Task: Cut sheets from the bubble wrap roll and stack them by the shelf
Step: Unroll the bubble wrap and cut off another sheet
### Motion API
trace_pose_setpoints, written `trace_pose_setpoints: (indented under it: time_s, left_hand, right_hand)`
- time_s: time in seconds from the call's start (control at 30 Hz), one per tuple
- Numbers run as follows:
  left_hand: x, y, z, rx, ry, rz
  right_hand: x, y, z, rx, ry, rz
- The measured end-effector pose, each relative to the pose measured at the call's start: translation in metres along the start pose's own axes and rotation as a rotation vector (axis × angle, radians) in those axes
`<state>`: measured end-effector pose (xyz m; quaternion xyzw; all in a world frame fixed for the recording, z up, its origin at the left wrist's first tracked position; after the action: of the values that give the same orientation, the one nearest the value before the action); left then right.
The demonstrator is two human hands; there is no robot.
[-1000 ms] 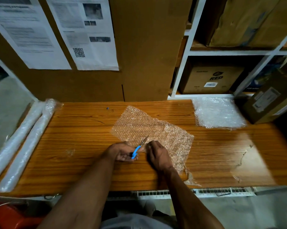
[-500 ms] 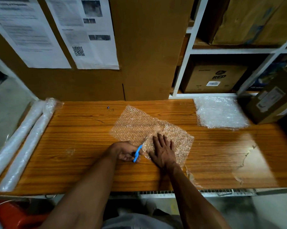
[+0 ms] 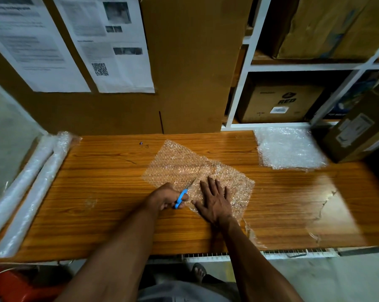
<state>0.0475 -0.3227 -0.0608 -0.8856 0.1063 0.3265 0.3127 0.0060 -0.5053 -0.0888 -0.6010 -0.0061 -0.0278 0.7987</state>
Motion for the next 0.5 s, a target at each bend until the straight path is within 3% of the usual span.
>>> trace_pose_setpoints:
  time_s: [0.5]
  left_hand:
    - [-0.005, 0.009, -0.009, 0.044, -0.1, 0.18]
  right_hand:
    - [-0.001, -0.008, -0.001, 0.021, -0.027, -0.008]
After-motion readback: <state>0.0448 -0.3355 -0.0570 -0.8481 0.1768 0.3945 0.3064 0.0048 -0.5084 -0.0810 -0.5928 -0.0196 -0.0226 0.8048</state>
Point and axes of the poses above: each hand's wrist, its own x-axis towards the middle knuckle, its own y-axis out of the palm, z = x × y, the point moved 8 cm from there along x, towards the middle knuckle, and after that the axes turned 15 degrees about -z, right-handed, at the moved point
